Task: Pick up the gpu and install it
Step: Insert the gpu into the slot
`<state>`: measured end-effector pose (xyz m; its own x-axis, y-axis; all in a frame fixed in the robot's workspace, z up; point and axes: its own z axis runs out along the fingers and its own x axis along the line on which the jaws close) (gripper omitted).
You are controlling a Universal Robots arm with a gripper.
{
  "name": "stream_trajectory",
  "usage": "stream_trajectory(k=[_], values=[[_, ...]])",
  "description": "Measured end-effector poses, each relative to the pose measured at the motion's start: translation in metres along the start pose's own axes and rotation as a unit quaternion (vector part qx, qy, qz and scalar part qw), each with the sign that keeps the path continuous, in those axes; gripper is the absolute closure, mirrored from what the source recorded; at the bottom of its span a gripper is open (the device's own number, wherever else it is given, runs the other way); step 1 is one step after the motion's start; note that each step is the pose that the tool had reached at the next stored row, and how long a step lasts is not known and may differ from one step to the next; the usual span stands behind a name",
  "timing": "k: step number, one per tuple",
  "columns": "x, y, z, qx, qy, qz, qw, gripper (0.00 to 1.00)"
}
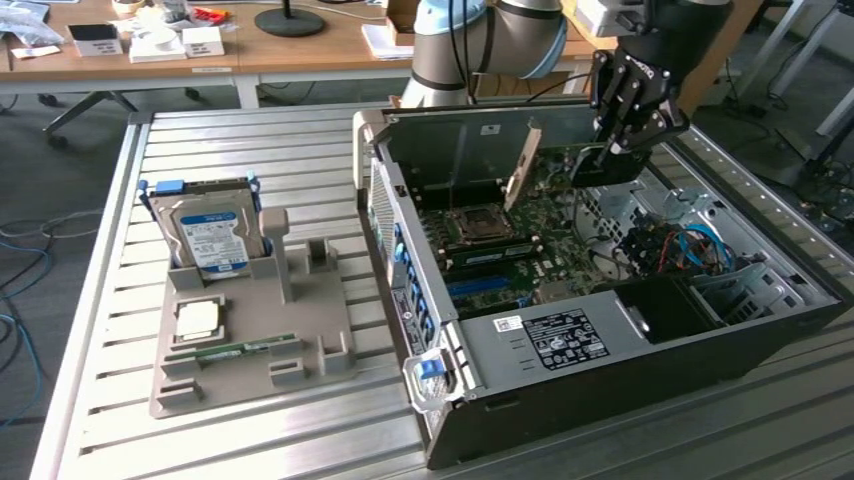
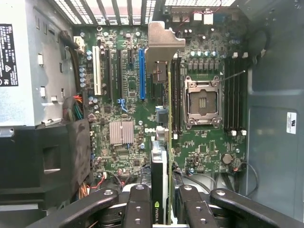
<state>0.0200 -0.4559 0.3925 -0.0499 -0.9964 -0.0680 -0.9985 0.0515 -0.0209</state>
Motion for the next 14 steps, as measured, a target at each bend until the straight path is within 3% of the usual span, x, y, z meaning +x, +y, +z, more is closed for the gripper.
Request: stream_trajectory(k=[14], values=[[0.0001, 0.0001, 0.0027, 0.0, -0.0001, 0.0, 1.0, 0.73]])
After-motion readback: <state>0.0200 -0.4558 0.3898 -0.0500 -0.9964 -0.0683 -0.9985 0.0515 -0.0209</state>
